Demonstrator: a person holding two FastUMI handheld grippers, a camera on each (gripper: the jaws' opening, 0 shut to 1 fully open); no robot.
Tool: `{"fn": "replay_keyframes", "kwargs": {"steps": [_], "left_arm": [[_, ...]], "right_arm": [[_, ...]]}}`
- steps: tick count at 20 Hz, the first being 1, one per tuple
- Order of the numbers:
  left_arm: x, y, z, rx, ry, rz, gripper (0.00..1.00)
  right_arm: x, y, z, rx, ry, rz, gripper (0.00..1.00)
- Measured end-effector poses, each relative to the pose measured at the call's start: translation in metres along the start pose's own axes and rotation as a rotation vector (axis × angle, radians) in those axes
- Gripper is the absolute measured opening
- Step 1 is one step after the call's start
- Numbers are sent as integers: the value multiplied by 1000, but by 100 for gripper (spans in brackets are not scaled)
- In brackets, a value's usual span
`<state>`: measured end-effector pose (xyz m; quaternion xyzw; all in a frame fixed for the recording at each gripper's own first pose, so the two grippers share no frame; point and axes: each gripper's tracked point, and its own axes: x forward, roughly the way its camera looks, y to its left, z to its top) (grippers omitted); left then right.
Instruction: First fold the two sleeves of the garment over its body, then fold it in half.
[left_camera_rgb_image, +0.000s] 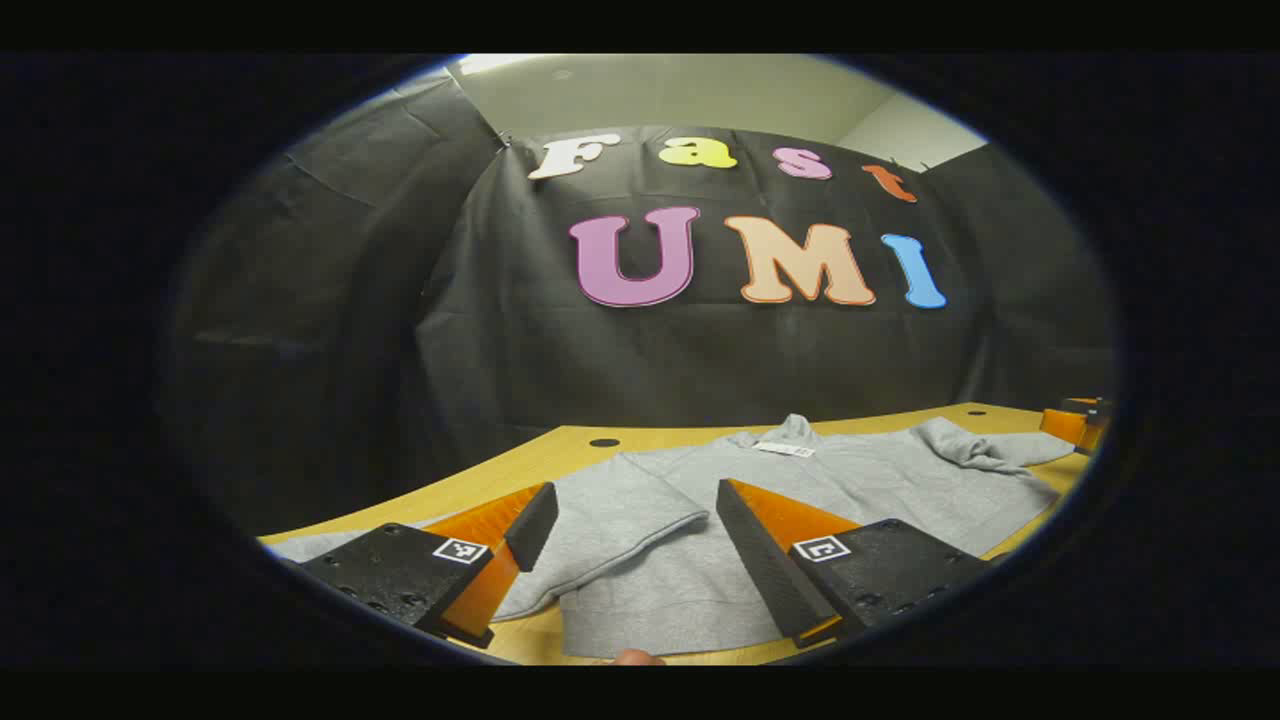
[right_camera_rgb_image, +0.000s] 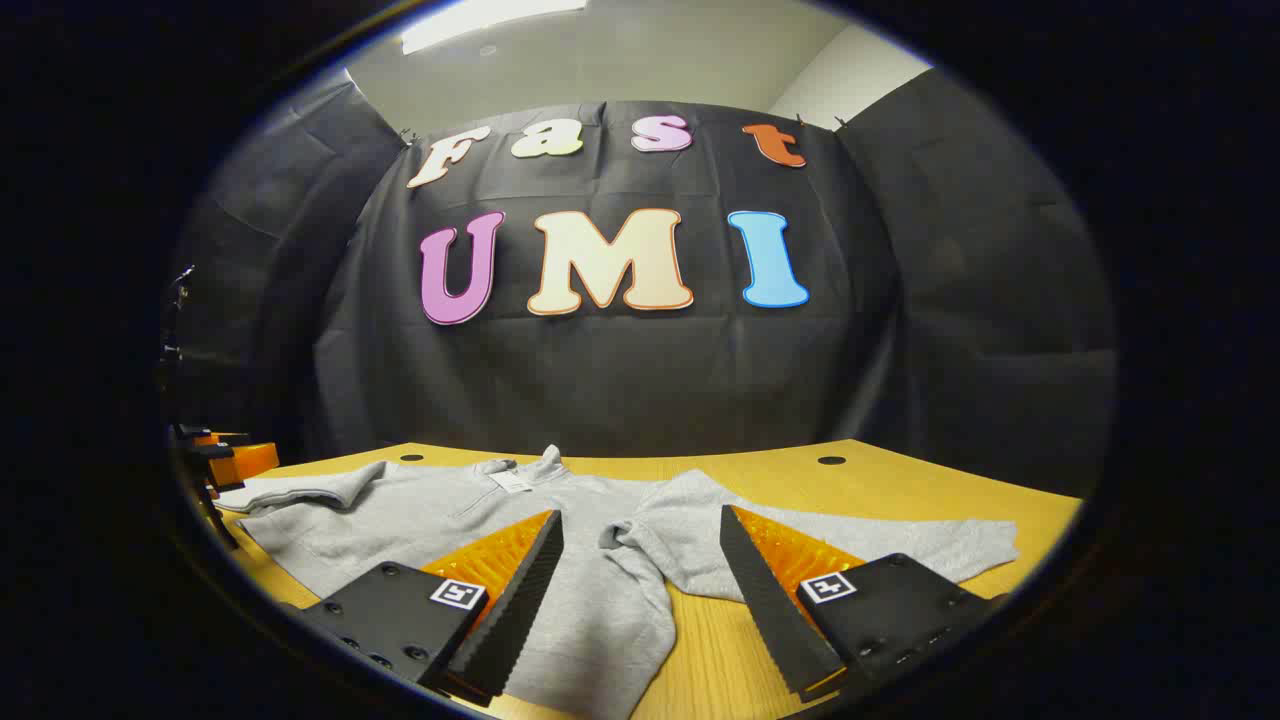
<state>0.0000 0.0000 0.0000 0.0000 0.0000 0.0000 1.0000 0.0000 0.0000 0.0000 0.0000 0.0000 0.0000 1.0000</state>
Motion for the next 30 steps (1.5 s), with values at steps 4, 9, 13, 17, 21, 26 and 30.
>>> {"fn": "replay_keyframes", "kwargs": {"steps": [4,9,13,17,21,26,30], "left_arm": [[2,-1,1,-1,0,20,94],[0,0,3,-2,-6,0,94],[0,0,3,-2,-6,0,94],[0,0,4,0,-7,0,94],[1,0,3,0,-7,0,94],[1,1,3,0,-8,0,94],[1,0,3,1,-8,-1,94]], "right_arm": [[-2,2,0,1,1,11,98],[-1,2,0,1,-1,11,98],[-1,2,1,1,-1,10,98],[-1,3,1,0,-1,10,98],[-2,7,1,2,-1,27,98],[0,-3,5,9,-11,14,98],[6,-38,65,-59,-66,-43,98]]}}
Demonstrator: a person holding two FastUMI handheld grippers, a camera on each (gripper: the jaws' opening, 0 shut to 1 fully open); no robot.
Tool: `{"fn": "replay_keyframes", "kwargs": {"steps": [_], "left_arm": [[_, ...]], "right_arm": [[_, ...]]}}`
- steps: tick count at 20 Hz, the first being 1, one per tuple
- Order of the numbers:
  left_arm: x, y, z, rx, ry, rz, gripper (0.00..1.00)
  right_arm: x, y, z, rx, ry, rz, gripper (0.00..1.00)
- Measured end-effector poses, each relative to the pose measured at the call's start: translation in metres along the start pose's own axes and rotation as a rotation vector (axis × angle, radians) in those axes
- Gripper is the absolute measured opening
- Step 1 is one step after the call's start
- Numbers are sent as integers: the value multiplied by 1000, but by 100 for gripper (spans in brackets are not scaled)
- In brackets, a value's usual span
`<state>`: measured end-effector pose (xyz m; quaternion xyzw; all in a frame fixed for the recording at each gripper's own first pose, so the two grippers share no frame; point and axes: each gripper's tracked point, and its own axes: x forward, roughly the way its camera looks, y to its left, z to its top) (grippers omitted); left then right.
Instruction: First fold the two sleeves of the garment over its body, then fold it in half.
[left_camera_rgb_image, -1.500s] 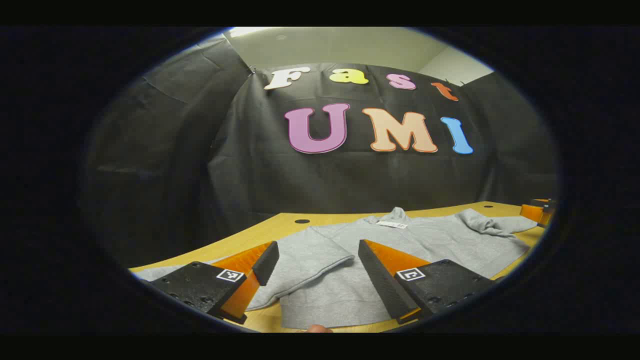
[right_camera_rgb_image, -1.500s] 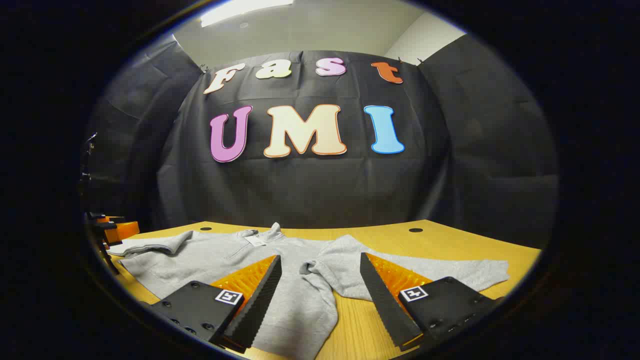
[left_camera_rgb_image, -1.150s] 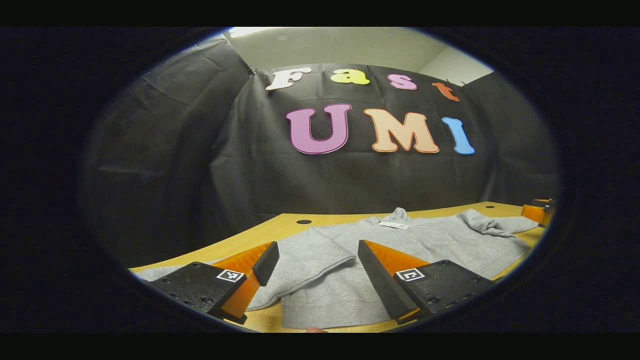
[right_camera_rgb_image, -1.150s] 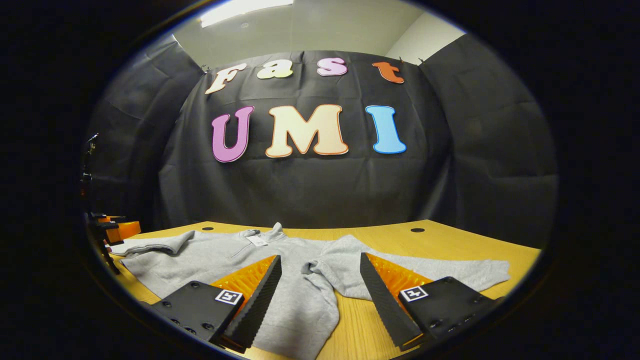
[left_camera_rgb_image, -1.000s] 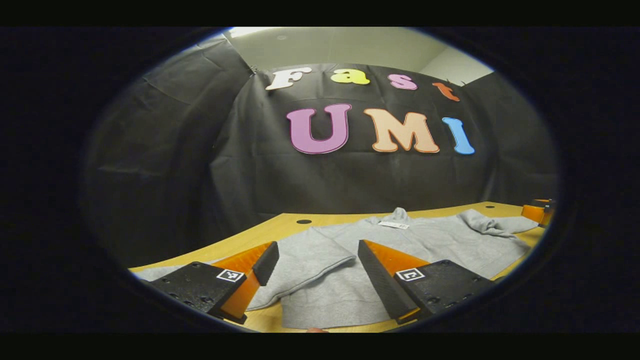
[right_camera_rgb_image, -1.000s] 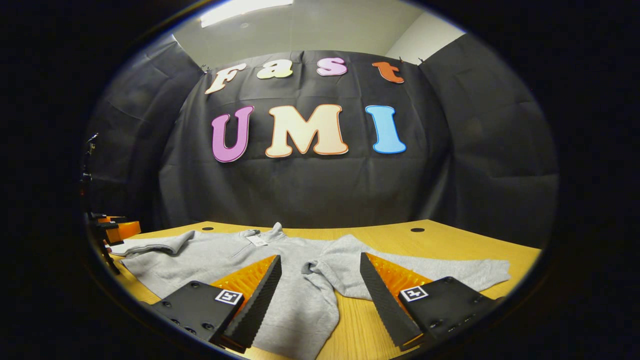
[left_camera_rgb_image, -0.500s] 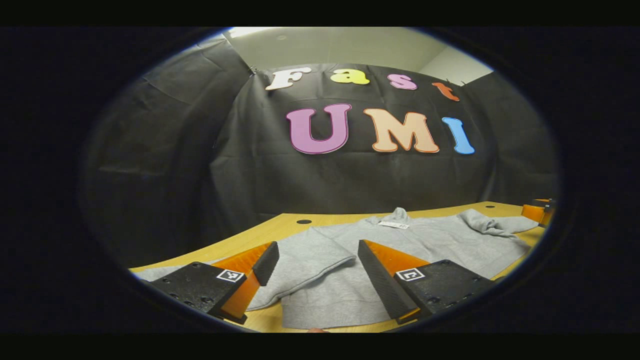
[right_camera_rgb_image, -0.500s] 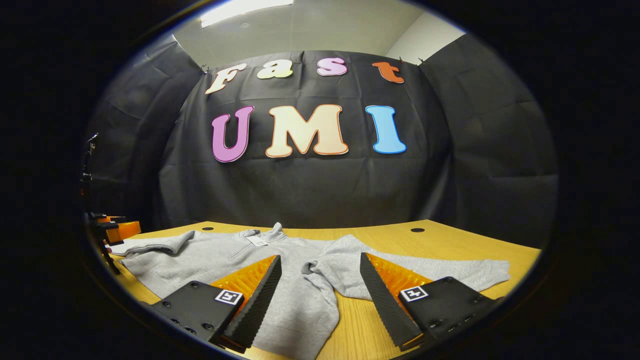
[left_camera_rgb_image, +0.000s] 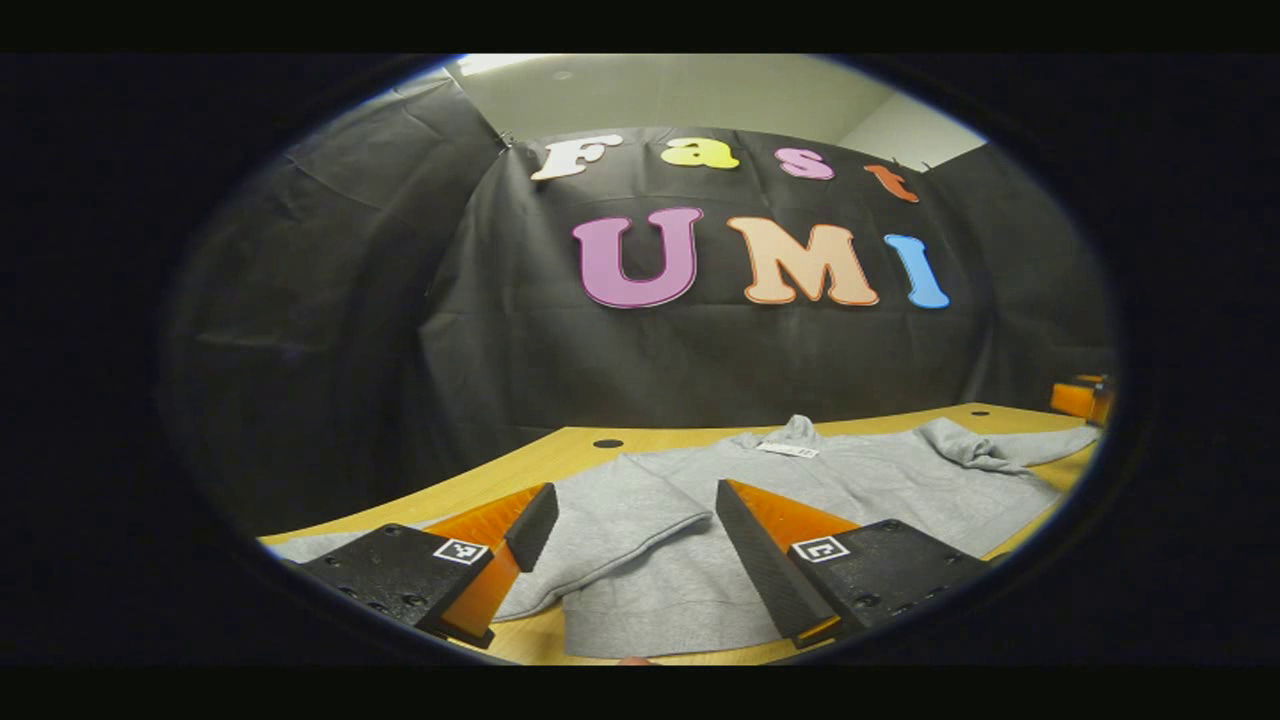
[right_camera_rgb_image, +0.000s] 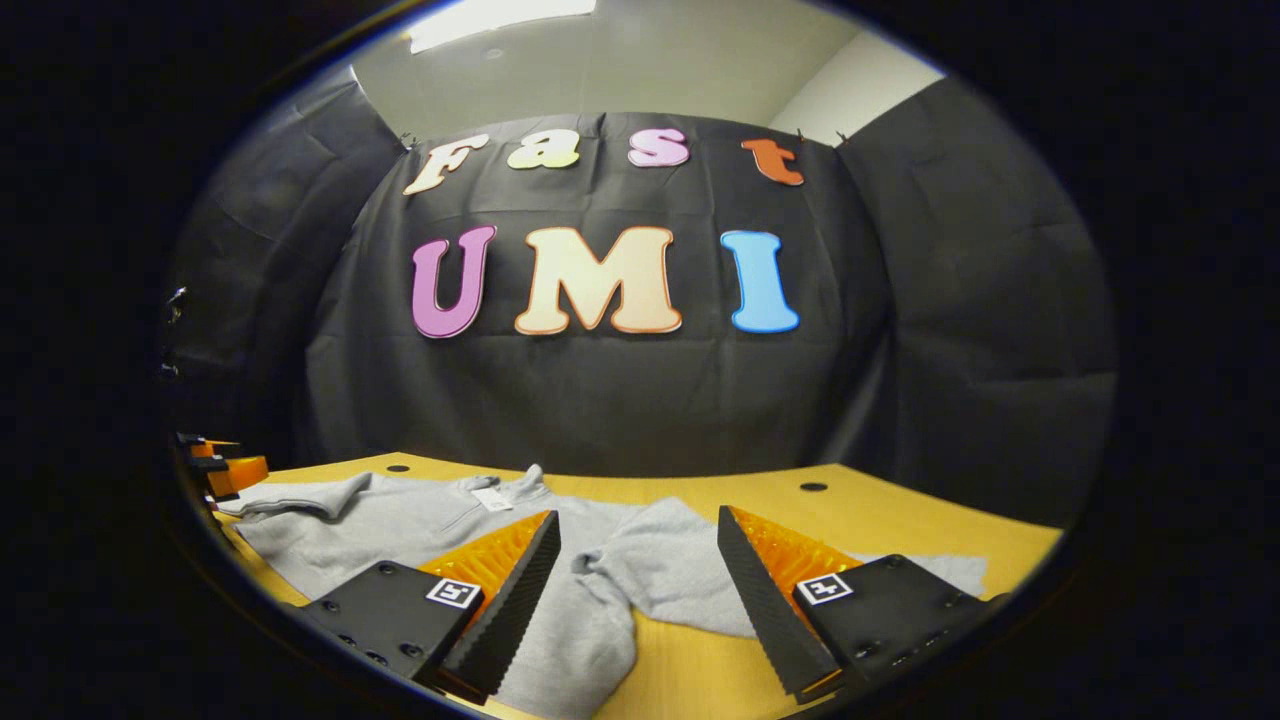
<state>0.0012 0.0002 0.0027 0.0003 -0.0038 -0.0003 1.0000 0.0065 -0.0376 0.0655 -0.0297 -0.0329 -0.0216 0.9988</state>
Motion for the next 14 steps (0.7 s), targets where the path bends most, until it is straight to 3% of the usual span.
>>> {"fn": "replay_keyframes", "kwargs": {"steps": [3,6,10,14], "left_arm": [[0,0,1,0,0,0,94],[0,0,0,0,0,0,94],[0,0,1,0,0,0,94],[1,1,0,1,-1,7,94]], "right_arm": [[9,-42,43,14,11,-43,99],[10,-109,50,34,85,-129,98],[0,-203,0,34,259,-277,98],[-19,-251,-68,100,439,-348,98]]}}
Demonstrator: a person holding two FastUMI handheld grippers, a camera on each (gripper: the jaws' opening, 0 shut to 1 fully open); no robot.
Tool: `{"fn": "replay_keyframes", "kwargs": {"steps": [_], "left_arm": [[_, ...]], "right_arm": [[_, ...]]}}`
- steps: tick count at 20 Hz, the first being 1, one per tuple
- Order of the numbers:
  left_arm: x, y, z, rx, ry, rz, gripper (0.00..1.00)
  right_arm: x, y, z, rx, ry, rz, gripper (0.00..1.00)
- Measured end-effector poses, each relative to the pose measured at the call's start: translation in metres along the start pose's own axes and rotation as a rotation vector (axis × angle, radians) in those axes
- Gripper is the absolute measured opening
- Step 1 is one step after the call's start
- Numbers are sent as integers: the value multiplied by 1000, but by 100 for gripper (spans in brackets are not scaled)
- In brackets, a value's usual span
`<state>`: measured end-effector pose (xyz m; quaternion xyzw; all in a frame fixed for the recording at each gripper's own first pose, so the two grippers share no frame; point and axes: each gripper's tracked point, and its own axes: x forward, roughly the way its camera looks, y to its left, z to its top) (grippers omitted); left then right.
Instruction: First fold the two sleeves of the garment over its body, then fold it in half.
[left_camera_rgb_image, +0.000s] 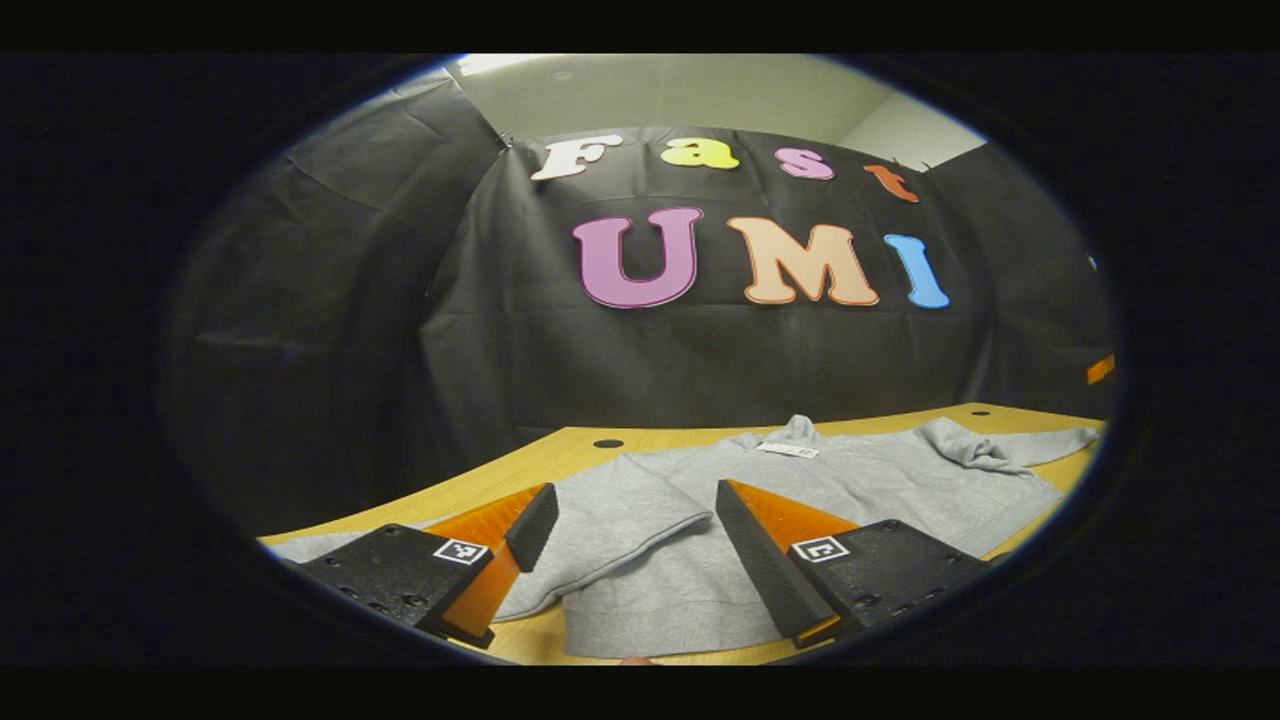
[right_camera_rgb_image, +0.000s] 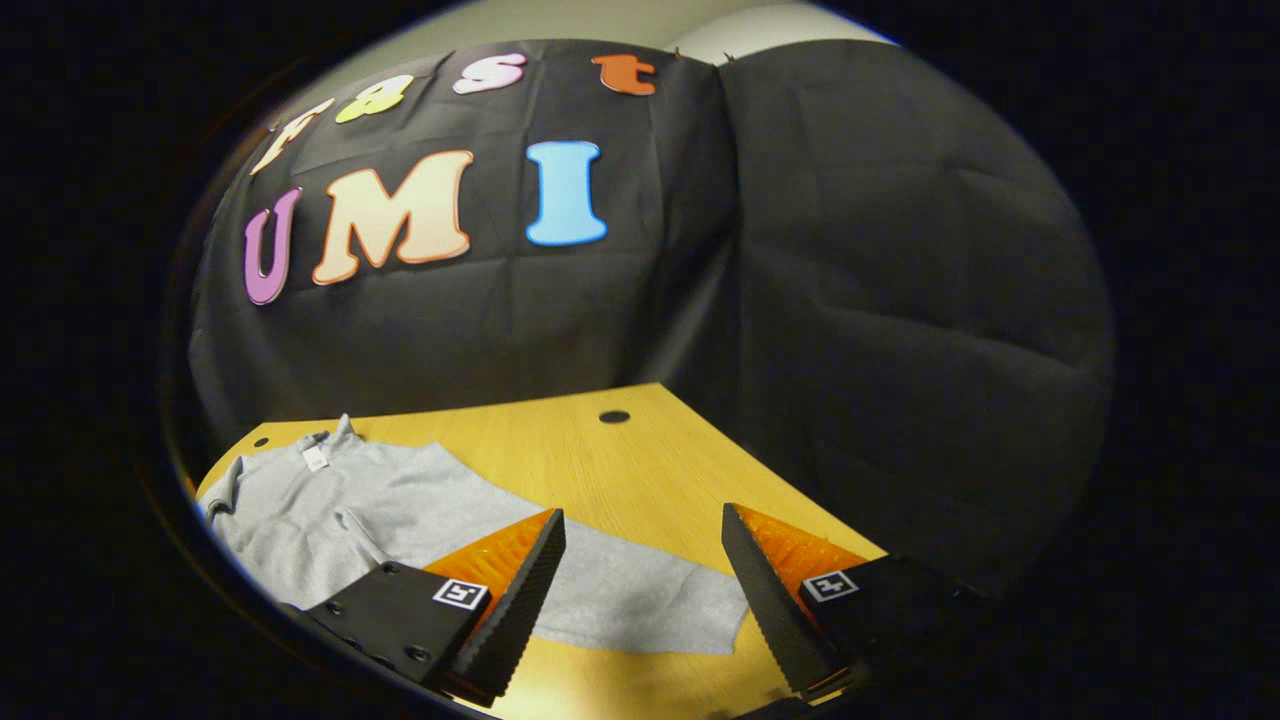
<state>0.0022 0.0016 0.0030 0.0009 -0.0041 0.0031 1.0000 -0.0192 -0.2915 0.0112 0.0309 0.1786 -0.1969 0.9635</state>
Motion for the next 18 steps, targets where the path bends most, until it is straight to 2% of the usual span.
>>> {"fn": "replay_keyframes", "kwargs": {"steps": [3,4,9,10,11,13,14,15,16,18], "left_arm": [[0,0,1,0,0,3,94],[0,0,0,0,0,3,94],[1,0,0,0,0,7,94],[1,1,0,0,0,7,94],[1,1,0,0,0,7,94],[0,1,1,-1,0,7,94],[0,1,0,-1,0,7,94],[1,1,1,0,0,7,94],[0,1,0,-1,0,7,94],[0,1,0,0,0,7,94]], "right_arm": [[16,-5,-33,31,113,7,93],[19,-9,-44,16,143,1,98],[24,-8,-72,-38,264,-7,98],[24,-7,-78,-44,286,-10,93],[24,-5,-83,-46,312,-10,98],[25,-5,-91,-38,346,-15,98],[26,-7,-94,-32,359,-17,94],[26,-7,-98,-26,373,-15,94],[25,-8,-100,-30,381,-13,98],[26,-7,-101,-38,384,-9,98]]}}
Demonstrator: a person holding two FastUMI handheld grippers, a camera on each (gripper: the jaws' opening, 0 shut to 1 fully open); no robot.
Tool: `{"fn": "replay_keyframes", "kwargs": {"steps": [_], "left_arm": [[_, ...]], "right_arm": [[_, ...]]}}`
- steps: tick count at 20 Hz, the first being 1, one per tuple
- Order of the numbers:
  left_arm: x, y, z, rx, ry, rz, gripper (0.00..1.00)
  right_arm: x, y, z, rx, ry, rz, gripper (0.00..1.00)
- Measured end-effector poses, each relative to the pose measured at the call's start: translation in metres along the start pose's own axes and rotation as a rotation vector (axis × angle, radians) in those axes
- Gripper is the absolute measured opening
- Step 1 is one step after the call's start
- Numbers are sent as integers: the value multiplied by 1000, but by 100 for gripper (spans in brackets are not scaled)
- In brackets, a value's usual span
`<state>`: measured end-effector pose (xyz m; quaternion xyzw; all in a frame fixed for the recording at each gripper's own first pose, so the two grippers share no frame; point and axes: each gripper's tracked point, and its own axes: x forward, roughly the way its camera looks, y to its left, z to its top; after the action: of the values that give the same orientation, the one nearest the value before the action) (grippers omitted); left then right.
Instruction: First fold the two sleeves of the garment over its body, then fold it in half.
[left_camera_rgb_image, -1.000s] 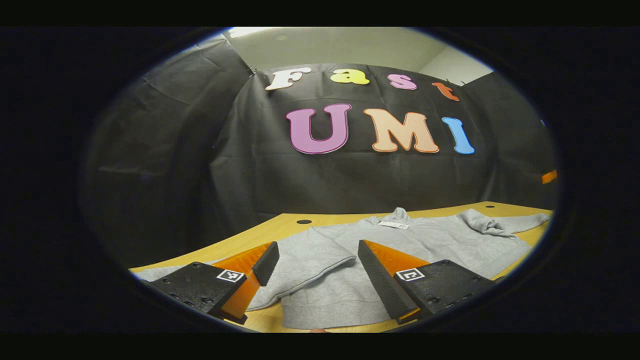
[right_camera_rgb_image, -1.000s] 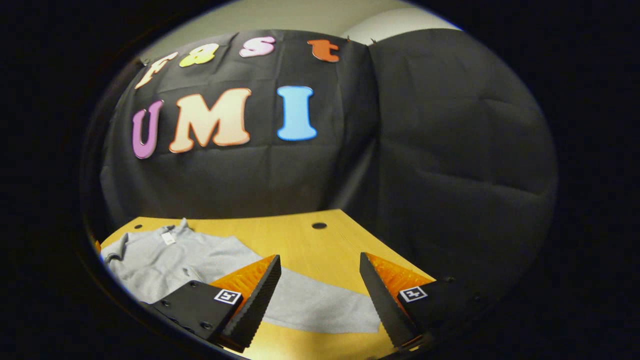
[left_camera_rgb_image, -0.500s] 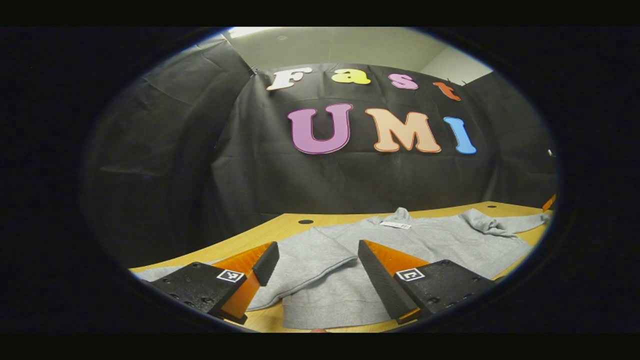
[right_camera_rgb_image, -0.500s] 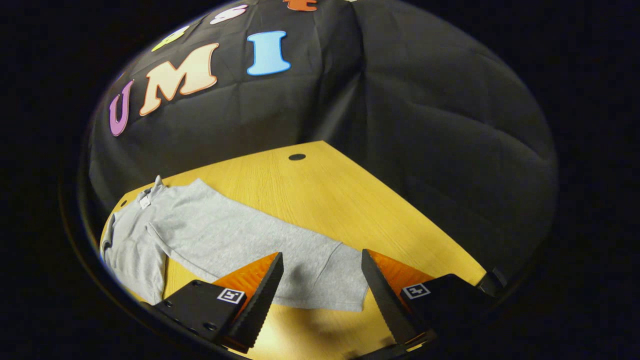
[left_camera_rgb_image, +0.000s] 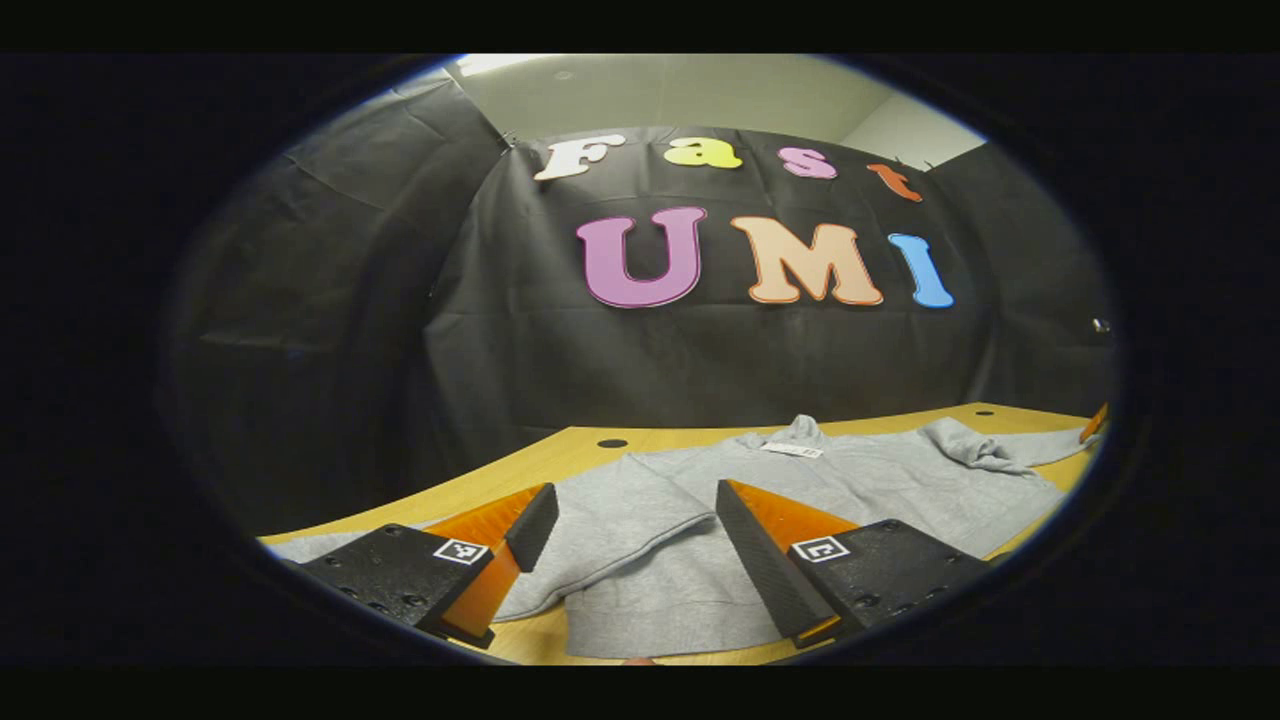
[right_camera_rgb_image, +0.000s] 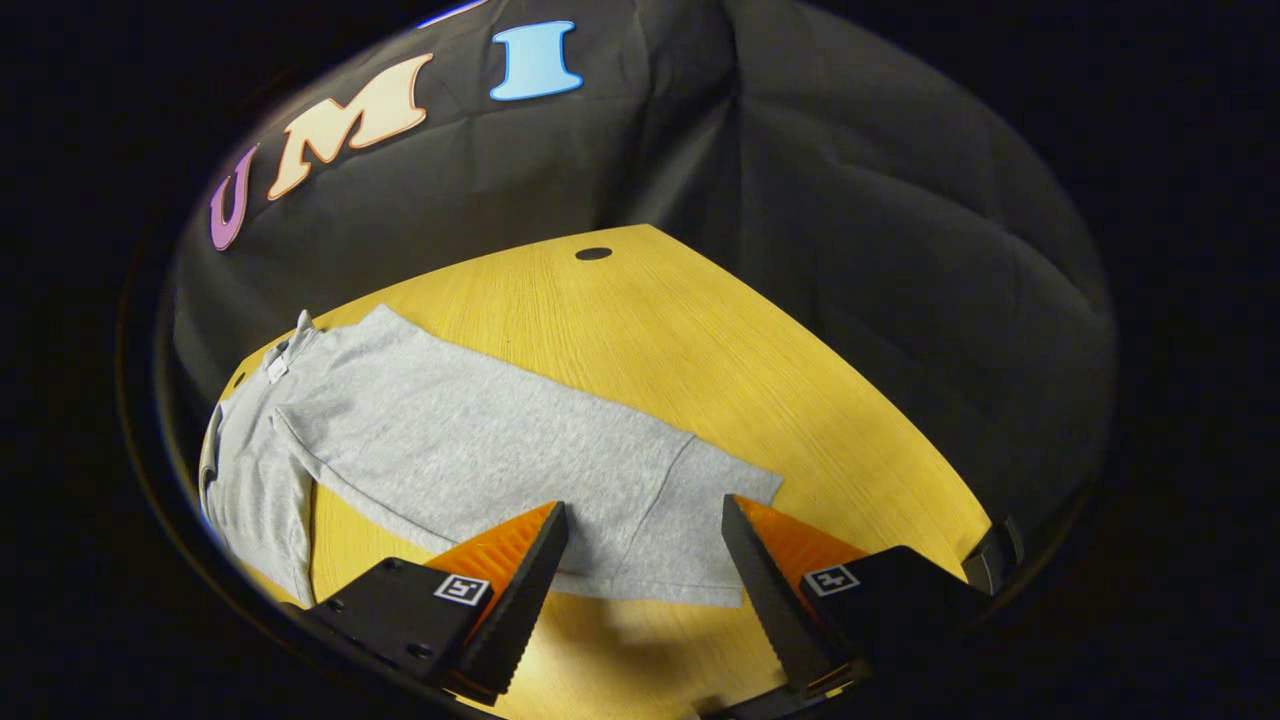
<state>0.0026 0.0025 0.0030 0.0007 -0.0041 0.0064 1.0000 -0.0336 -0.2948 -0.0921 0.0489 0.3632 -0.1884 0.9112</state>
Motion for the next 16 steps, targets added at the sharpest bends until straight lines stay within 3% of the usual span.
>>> {"fn": "replay_keyframes", "kwargs": {"steps": [1,4,6,8,9,11,14,16], "left_arm": [[0,0,1,0,0,0,94],[0,0,0,0,0,0,94],[0,0,0,0,0,0,94],[0,0,0,0,-1,0,94],[0,0,0,0,0,0,94],[0,0,0,0,0,0,94],[0,0,0,0,-2,0,94],[0,1,0,0,-1,1,94]], "right_arm": [[-1,1,1,-13,0,2,93],[0,3,-2,-52,4,17,98],[-1,8,-3,-47,5,29,92],[-2,10,-3,-67,-1,31,65],[-3,13,-4,-73,0,36,65],[-3,16,-3,-83,-6,46,53],[-3,23,-5,-91,-11,41,25],[-4,23,-6,-106,-11,33,17]]}}
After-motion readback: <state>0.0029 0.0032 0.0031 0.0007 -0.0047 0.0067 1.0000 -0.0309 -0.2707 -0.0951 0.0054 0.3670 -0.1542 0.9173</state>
